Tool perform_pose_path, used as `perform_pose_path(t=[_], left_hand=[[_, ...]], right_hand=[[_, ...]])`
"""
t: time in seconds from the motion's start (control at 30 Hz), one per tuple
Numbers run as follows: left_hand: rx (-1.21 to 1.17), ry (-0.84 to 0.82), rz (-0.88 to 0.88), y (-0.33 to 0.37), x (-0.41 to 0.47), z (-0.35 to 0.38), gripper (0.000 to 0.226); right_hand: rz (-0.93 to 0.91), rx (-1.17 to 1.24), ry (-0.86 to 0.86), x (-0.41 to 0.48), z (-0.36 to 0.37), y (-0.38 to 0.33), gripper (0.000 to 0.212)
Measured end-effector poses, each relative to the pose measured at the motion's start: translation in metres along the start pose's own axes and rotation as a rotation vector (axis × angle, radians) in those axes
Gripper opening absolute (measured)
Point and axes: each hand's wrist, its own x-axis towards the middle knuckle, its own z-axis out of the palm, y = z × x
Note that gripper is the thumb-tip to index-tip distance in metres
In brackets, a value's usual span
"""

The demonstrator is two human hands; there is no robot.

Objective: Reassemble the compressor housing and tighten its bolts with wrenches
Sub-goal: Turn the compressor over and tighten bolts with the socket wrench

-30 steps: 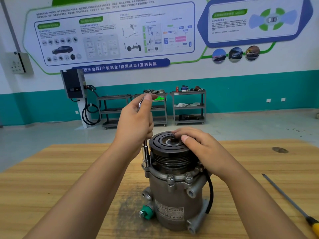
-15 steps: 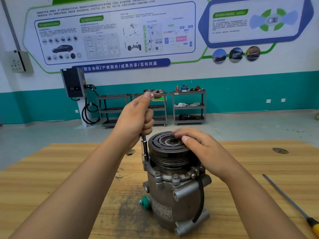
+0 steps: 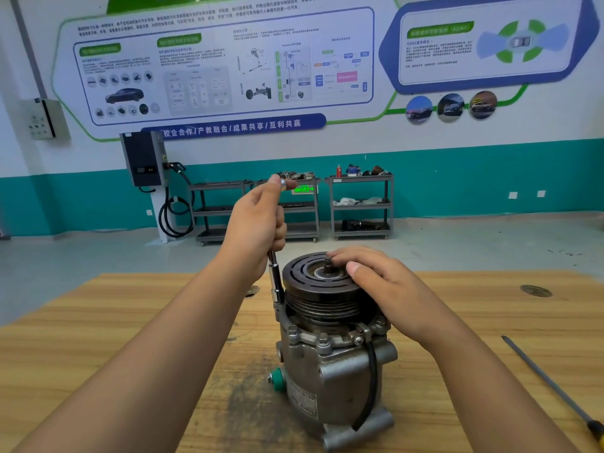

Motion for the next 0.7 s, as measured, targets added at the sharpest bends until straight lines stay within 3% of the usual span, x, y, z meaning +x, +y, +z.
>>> perform_pose_path(t=[0.27, 0.47, 0.7], left_hand=[[-0.059, 0.267, 0.104, 0.034, -0.018, 0.007, 0.023], [-0.119, 0.239, -0.009, 0.033, -0.051, 0.014, 0.014], [-0.053, 0.247, 0.002, 0.032, -0.054, 0.023, 0.015]], right_hand=[[-0.006, 0.000, -0.002, 0.001, 0.000, 0.001, 0.026], [0.002, 0.008, 0.001, 0.000, 0.001, 0.001, 0.025], [-0.018, -0.004, -0.004, 0.001, 0.001, 0.000, 0.025]])
